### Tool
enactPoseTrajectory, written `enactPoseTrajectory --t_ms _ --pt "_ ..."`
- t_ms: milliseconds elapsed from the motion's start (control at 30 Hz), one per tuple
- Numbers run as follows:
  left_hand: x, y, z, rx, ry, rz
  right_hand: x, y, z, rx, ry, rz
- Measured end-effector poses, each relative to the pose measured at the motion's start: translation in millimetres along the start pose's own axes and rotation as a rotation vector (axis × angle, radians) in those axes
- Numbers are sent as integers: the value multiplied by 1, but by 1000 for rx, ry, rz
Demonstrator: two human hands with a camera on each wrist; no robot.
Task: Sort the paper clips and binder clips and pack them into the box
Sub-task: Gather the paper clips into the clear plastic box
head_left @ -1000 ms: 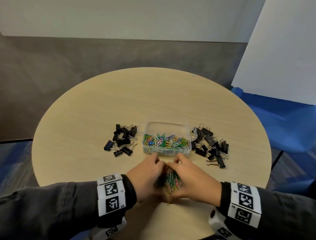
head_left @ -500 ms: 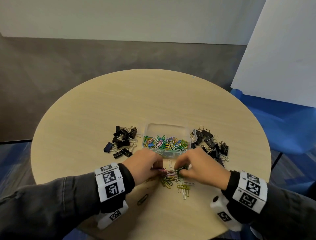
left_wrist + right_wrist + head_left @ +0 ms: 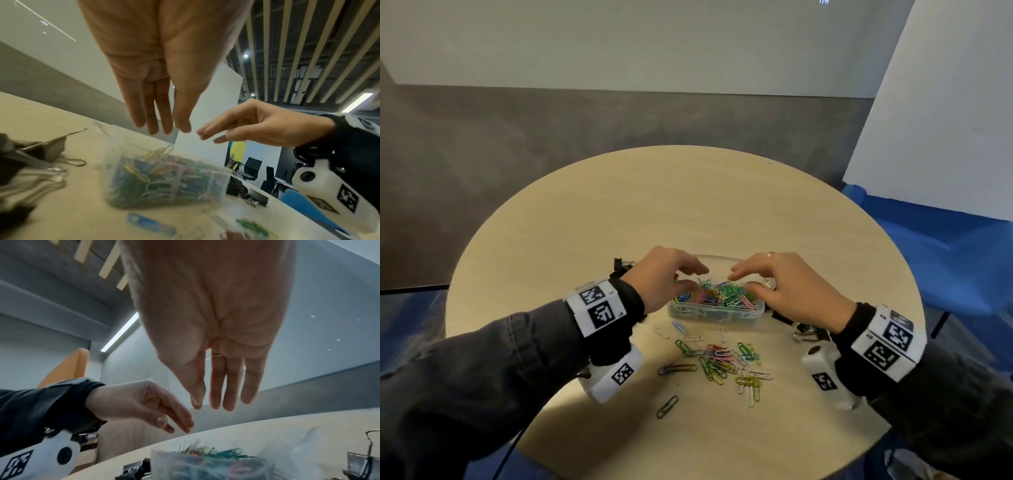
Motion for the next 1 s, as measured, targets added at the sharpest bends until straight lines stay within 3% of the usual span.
enactPoseTrajectory --t_ms 100,167,333,433,667,1000 --pt "2 21 3 -83 -10 -76 6 24 -9 44 57 73" --pt "3 41 -2 -58 -25 -118 1 44 -25 143 59 29" --pt "33 88 -52 310 -168 40 -37 85 -65 430 152 -272" --pt "35 91 -71 361 -273 80 -30 78 -76 422 149 -239" --pt "-1 59 -88 266 -50 2 -3 41 -90 311 42 -145" --pt "-20 45 -82 217 -207 -75 10 35 -91 277 87 10"
Point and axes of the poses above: each hand's wrist, its own y-axis away from the middle knuckle, its own z-axis out of the back of the hand, x = y × z, the point moved 9 cm from there along -y, towards the middle knuckle, and after that the axes turned 4 degrees about -y, right-handed, at the moved point
